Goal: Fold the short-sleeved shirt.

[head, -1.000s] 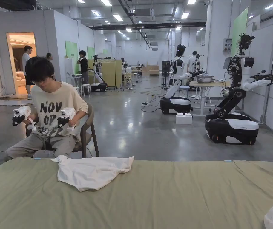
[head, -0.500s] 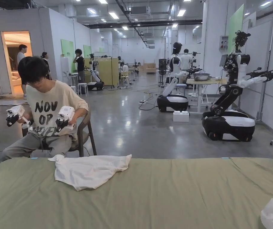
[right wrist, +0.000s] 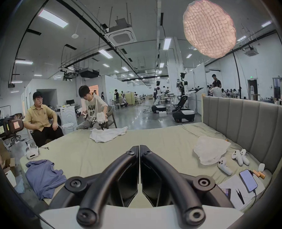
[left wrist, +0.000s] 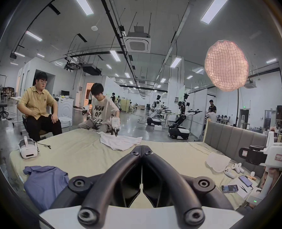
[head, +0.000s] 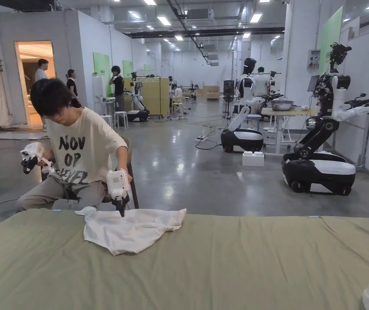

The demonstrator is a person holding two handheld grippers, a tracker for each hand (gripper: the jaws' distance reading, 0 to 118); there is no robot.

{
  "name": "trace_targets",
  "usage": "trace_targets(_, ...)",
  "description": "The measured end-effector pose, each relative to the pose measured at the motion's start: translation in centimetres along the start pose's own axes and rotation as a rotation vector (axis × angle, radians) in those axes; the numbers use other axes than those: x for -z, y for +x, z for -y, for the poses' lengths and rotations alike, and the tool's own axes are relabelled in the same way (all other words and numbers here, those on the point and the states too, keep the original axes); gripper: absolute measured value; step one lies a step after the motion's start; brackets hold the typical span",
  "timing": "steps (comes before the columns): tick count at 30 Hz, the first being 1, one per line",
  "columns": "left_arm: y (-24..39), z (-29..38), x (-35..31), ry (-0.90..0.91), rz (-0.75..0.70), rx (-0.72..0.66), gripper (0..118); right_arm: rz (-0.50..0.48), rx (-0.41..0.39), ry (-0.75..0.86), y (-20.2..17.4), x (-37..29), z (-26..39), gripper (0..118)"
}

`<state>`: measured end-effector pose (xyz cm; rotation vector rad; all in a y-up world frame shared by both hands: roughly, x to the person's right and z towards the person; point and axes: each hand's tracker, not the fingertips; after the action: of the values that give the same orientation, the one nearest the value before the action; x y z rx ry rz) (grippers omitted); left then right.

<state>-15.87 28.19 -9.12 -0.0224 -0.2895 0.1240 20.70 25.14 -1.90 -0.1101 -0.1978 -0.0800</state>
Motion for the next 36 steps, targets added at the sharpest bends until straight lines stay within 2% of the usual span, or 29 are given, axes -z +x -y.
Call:
trace_targets(8, -2.9, -0.8, -3.5, 0.014, -0.158, 0.061, 0, -0.188, 0.009, -0.017, -5.0, 2.9, 0.3, 0)
trace_targets(11, -4.2, -0.8, -4.7, 0.010, -0.218, 0.067, 0, -0.267, 0.037, -0.029, -6.8, 3.7, 0.5, 0)
trace_targets(12, -4.7, -0.8, -4.9, 0.005, -0.231, 0.060, 5, -0.281, 0.040, -0.034, -7.3, 3.8, 0.6, 0)
trace_targets(13, -5.3, -0.6, -5.2, 0.002, -0.242, 0.056, 16, -0.298, 0.039, -0.038, -7.8, 4.0, 0.7, 0)
trace_targets(14, -6.0, -0.4, -5.2, -0.013, -0.265, 0.057, 30, -0.310, 0.033, -0.042, -8.3, 4.1, 0.9, 0)
trace_targets(15, -6.7, -0.1, -5.2, -0.023, -0.274, 0.062, 54, -0.317, 0.025, -0.044, -8.7, 4.0, 1.0, 0)
trace_targets(16, -7.5, 0.2, -5.0, -0.027, -0.281, 0.062, 69, -0.324, 0.018, -0.047, -9.0, 4.0, 1.1, 0)
trace_targets(18, -10.1, 0.9, -4.2, -0.101, -0.270, 0.028, 84, -0.344, 0.016, -0.060, -9.5, 3.9, 1.5, 0)
trace_targets(20, -13.0, 1.7, -2.9, -0.223, -0.264, -0.001, 84, -0.363, 0.007, -0.075, -10.0, 3.6, 1.9, 0)
trace_targets(23, -17.3, 3.7, -0.9, -0.318, -0.324, -0.023, 85, -0.378, -0.022, -0.099, -10.5, 3.8, 2.6, 0)
trace_targets(27, -22.6, 7.3, 2.3, -0.443, -0.312, -0.090, 87, -0.391, -0.026, -0.147, -10.7, 4.6, 3.3, 0)
trace_targets(32, -28.1, 13.1, 7.4, -0.661, -0.348, -0.086, 89, -0.363, -0.031, -0.192, -10.3, 5.5, 4.4, 0)
trace_targets(36, -30.9, 17.1, 11.1, -0.730, -0.333, -0.090, 89, -0.322, -0.039, -0.266, -9.5, 6.1, 5.8, 0)
